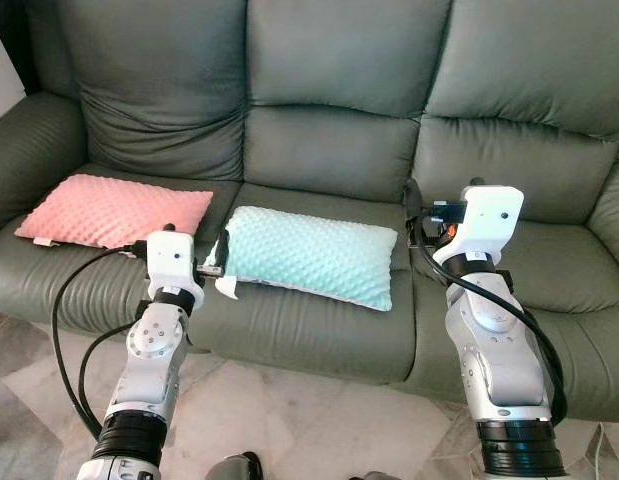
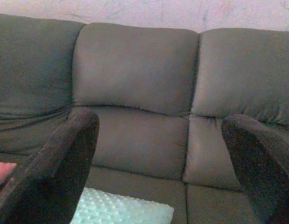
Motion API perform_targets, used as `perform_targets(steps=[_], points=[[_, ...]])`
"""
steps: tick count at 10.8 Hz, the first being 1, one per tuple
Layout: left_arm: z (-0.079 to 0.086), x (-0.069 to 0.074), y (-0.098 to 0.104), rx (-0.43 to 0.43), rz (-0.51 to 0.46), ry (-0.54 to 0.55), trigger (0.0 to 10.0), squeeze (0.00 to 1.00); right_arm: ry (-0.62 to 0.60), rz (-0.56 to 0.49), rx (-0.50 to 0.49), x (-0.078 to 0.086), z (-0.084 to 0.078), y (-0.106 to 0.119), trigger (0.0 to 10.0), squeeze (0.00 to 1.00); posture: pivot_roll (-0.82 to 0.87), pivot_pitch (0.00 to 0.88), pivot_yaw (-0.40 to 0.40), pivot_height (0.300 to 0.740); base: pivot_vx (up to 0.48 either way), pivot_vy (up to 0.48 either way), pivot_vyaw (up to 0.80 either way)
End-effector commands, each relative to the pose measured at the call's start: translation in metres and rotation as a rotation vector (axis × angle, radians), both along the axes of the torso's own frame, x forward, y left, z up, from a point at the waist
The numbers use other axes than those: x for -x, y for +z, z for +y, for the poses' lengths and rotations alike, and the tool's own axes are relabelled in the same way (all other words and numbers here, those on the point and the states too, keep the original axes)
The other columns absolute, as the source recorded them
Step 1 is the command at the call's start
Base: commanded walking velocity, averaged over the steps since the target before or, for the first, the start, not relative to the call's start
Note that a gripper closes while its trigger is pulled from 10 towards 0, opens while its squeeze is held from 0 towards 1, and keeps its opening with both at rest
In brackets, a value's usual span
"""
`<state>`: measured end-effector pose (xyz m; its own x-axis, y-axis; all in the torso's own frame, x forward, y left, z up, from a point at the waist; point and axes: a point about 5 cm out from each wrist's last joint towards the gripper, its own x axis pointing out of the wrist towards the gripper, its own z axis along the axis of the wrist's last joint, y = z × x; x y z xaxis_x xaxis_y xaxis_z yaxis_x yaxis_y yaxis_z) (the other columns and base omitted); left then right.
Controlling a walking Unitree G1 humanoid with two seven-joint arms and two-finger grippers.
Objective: Move the pillow to the sofa
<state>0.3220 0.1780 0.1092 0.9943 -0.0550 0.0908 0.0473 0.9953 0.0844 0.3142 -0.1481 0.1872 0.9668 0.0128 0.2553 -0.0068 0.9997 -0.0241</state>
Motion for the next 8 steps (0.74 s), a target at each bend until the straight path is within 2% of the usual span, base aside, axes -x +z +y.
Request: perform_targets(steps=[1, 8], points=[[-0.0001, 0.0026, -0.0045, 0.002, 0.024, -0.014, 10.0, 0.00, -0.018, 0.013, -0.004, 0.0002, -0.0039, -0.0008, 10.0, 0.00, -0.10, 0.129, 0.012, 0.740, 0.000, 0.000, 0.00], [0.0066, 0.0008, -0.0103, 0.014, 0.075, 0.010, 10.0, 0.00, -0.014, 0.042, -0.013, -0.0021, -0.0014, -0.0043, 10.0, 0.00, -0.10, 0.138, 0.009, 0.740, 0.000, 0.000, -0.74]])
